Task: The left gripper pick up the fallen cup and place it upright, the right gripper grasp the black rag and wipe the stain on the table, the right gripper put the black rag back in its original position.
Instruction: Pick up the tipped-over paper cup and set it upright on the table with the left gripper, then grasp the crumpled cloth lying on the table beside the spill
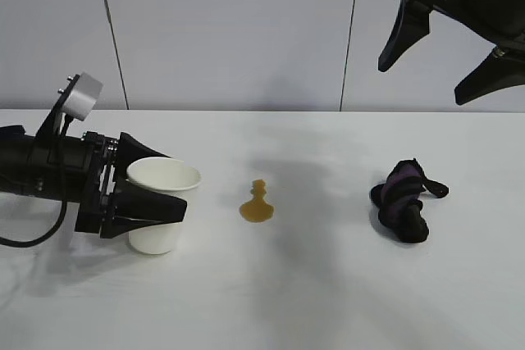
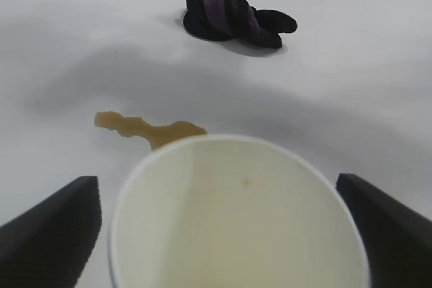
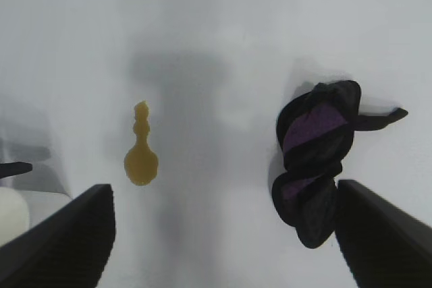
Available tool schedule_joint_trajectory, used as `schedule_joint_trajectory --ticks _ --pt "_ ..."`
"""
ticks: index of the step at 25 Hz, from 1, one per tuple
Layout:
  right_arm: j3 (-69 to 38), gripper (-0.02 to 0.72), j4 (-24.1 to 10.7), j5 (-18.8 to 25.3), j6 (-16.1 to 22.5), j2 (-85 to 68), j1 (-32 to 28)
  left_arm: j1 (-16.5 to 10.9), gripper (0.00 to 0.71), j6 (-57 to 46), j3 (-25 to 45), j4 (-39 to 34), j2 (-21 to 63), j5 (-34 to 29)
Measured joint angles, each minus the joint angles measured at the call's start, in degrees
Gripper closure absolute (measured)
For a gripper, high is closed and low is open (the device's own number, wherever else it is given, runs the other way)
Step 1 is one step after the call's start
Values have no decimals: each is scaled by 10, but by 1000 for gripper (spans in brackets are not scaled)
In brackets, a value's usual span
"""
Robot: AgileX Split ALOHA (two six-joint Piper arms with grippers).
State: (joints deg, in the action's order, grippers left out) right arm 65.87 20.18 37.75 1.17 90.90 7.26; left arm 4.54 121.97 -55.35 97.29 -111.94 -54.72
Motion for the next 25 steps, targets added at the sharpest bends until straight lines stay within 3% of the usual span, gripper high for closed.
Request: schedule_joint_trajectory --ticks 3,5,9,11,13,18,25 --pt "0 93 0 0 -4 0 0 0 17 -258 -10 -73 80 122" --pt "0 93 0 0 -4 0 0 0 17 -437 -35 -176 121 169" --pt "0 93 -2 8 -4 5 0 7 17 -784 -128 -438 135 143" --pt "0 93 -11 16 -4 20 0 21 17 -887 -163 -541 121 120" --pt "0 93 -27 17 2 37 0 38 17 -943 -180 -599 102 102" --pt "0 95 -84 7 50 79 0 67 17 -966 -187 -615 86 88" --pt "0 116 -108 -15 69 142 0 71 17 -968 -188 -610 87 89"
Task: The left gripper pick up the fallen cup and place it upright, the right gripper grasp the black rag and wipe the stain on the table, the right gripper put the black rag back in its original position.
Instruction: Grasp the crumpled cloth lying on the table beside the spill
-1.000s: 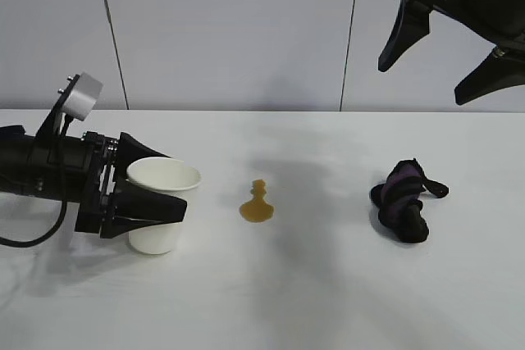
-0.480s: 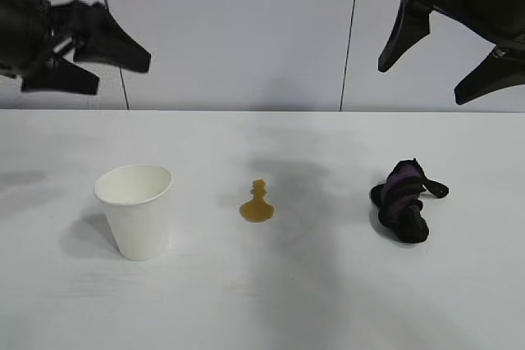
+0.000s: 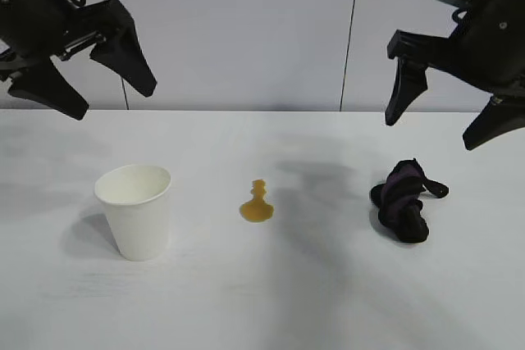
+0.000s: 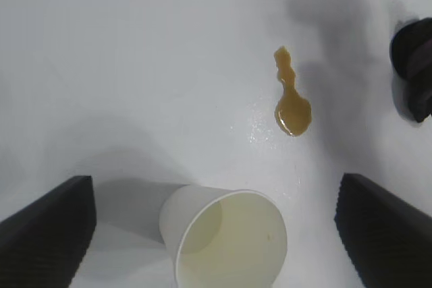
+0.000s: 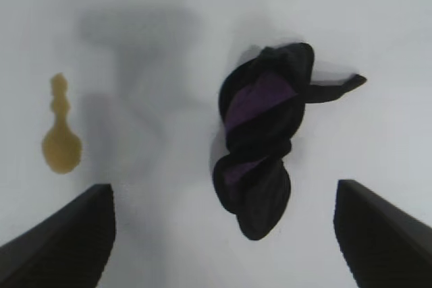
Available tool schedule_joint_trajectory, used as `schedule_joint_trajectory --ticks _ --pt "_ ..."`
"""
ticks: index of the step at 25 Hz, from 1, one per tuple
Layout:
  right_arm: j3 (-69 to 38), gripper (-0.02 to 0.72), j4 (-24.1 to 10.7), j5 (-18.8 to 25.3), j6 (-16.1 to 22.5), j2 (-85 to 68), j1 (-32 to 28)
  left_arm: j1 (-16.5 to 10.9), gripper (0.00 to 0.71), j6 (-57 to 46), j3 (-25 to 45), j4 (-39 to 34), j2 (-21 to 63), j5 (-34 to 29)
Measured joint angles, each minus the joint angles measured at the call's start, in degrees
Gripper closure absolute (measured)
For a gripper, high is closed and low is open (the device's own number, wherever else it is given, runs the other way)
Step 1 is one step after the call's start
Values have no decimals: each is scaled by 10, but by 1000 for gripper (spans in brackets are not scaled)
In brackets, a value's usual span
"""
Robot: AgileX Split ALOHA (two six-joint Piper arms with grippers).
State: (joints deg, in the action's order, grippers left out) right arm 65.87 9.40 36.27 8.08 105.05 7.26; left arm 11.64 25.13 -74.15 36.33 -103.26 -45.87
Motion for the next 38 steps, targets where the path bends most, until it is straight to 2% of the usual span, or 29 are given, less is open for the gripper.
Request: schedule_joint_trajectory --ticks 3,10,18,26,28,30,35,38 --pt "1 129 -13 -16 12 23 0 0 17 0 0 0 0 0" --pt "12 146 -13 -47 24 52 0 0 17 -1 0 0 0 -1" --pt "40 189 -13 -42 24 97 1 0 17 -1 0 0 0 -2" --pt "56 421 -22 -43 46 129 34 0 17 -1 0 2 0 -2" --pt "57 514 -24 -44 53 129 39 0 17 -1 0 2 0 -2" --pt "62 572 -24 -36 56 129 42 0 17 -1 0 2 0 -3" --pt "121 578 -11 30 55 129 46 0 17 -1 0 2 0 -4" --pt "181 578 -2 51 51 127 61 0 17 -1 0 2 0 -6"
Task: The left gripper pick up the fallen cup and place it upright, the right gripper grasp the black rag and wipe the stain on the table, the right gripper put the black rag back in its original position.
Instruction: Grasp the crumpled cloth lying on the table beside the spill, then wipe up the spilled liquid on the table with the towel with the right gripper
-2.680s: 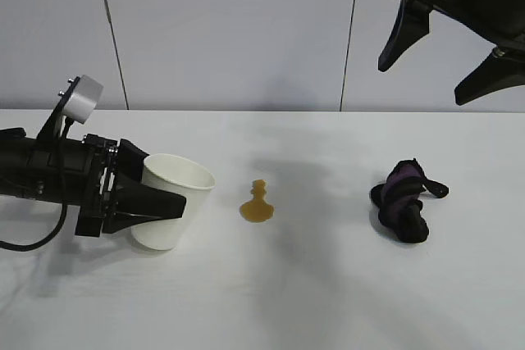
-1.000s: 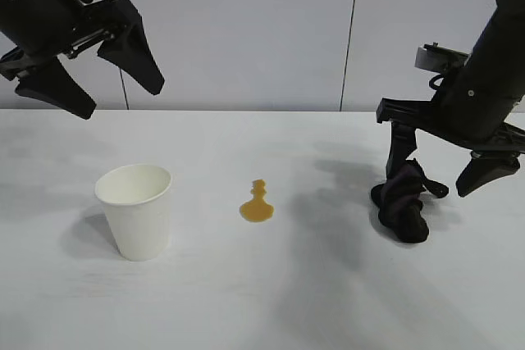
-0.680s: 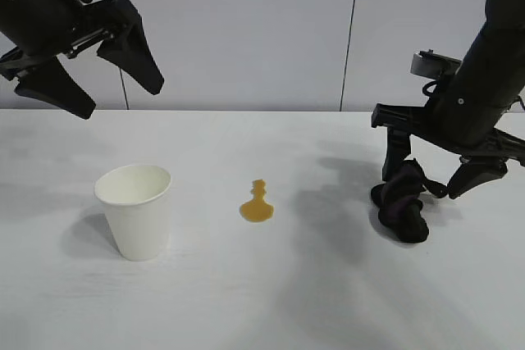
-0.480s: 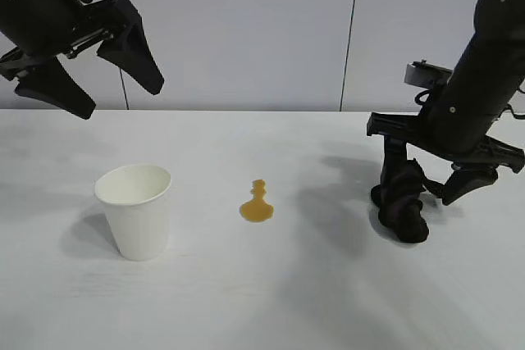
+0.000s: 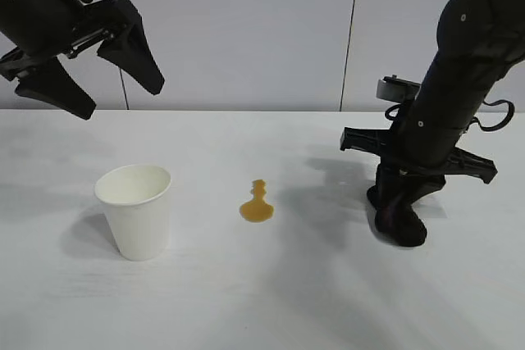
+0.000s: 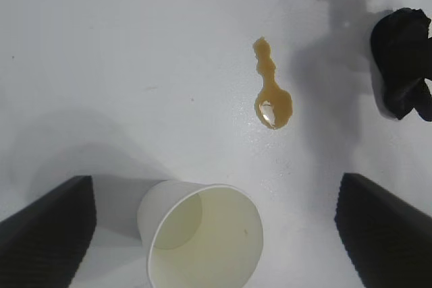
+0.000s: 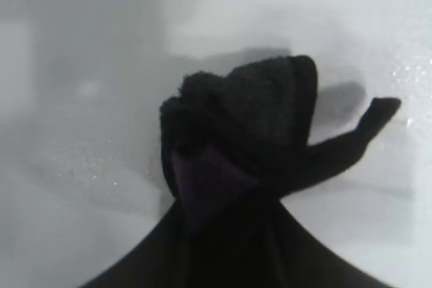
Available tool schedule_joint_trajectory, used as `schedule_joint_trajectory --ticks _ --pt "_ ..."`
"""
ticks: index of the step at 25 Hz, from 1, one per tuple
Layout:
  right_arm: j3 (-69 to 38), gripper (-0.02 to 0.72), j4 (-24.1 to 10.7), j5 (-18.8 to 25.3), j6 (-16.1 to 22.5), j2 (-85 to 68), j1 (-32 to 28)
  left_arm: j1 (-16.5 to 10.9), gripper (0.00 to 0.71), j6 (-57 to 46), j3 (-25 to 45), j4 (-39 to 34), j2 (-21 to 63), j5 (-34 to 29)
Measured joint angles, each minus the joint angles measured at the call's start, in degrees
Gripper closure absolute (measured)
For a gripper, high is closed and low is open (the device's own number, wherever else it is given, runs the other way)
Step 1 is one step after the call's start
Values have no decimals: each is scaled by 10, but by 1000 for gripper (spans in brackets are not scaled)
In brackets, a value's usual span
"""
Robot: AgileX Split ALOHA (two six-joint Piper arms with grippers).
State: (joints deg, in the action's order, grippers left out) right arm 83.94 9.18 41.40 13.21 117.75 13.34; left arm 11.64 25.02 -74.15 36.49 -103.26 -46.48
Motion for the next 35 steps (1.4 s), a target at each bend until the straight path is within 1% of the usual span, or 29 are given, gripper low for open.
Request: schedule_joint_trajectory --ticks 2,4,9,13,16,18,20,22,24,25,27,29,31,33,35 --pt "32 578 4 1 -1 -2 23 0 17 0 0 0 0 0" --pt "52 578 5 -9 -2 -3 52 0 17 0 0 0 0 -2" --pt "64 578 7 -33 -2 22 130 0 17 -1 0 0 0 -2" --pt "64 578 7 -48 -4 66 166 0 17 -1 0 0 0 -2" --pt "64 578 -2 -64 -4 89 174 0 17 -1 0 0 0 -5" --pt "64 578 -29 -66 4 96 174 0 17 -1 0 0 0 -8" --pt "64 578 -73 -65 23 101 174 0 17 -1 0 0 0 -8" --pt "64 578 -127 -59 60 102 174 0 17 -1 0 0 0 -9" --pt "64 578 -175 -49 98 102 171 0 17 -1 0 0 0 -9" --pt "64 578 -196 -45 113 102 168 0 17 -1 0 0 0 -9" --pt "64 578 -221 -35 130 102 156 0 17 -1 0 0 0 -11" --pt "64 578 -231 -31 138 102 142 0 17 -1 0 0 0 -11" --pt "64 578 -233 -29 139 102 130 0 17 -1 0 0 0 -11" --pt "64 578 -227 -28 140 102 126 0 17 -1 0 0 0 -12" --pt "64 578 -209 -28 137 102 128 0 17 -1 0 0 0 -12"
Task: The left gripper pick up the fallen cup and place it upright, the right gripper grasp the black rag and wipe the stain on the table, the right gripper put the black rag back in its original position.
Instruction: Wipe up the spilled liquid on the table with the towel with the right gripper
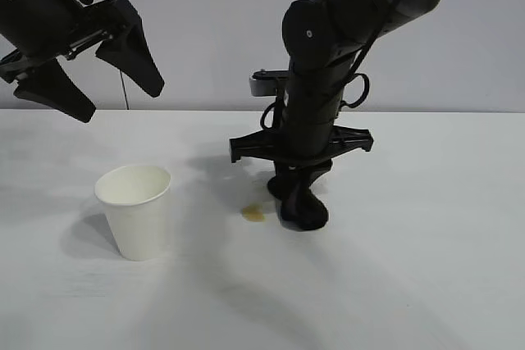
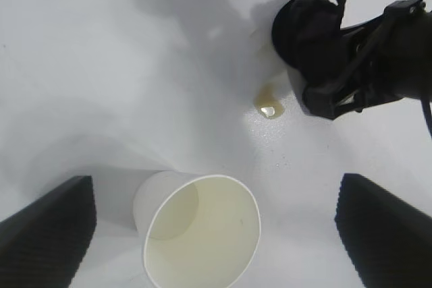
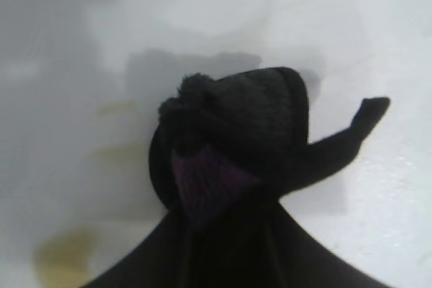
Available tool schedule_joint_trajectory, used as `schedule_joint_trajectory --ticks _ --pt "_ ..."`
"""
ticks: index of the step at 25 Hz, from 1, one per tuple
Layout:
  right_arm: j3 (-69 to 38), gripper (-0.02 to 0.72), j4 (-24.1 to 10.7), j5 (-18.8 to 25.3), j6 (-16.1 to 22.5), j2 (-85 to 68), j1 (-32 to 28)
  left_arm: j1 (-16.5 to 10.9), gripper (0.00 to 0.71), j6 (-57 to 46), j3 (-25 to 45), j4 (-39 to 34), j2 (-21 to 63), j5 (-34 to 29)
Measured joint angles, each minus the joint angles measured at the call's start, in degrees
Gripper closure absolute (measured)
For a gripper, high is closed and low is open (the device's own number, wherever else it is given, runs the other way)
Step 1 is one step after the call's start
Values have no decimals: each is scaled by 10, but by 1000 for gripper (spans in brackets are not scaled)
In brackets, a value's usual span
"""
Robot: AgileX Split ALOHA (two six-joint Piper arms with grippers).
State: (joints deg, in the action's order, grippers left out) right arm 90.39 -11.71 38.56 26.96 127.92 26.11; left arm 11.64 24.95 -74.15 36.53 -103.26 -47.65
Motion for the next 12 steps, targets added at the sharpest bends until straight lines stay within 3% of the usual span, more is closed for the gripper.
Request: schedule_joint_trajectory --ticks 6,12 --pt "0 578 62 -1 -12 0 64 0 17 0 0 0 0 0" --pt "0 578 75 -1 -12 0 110 0 17 0 0 0 0 0"
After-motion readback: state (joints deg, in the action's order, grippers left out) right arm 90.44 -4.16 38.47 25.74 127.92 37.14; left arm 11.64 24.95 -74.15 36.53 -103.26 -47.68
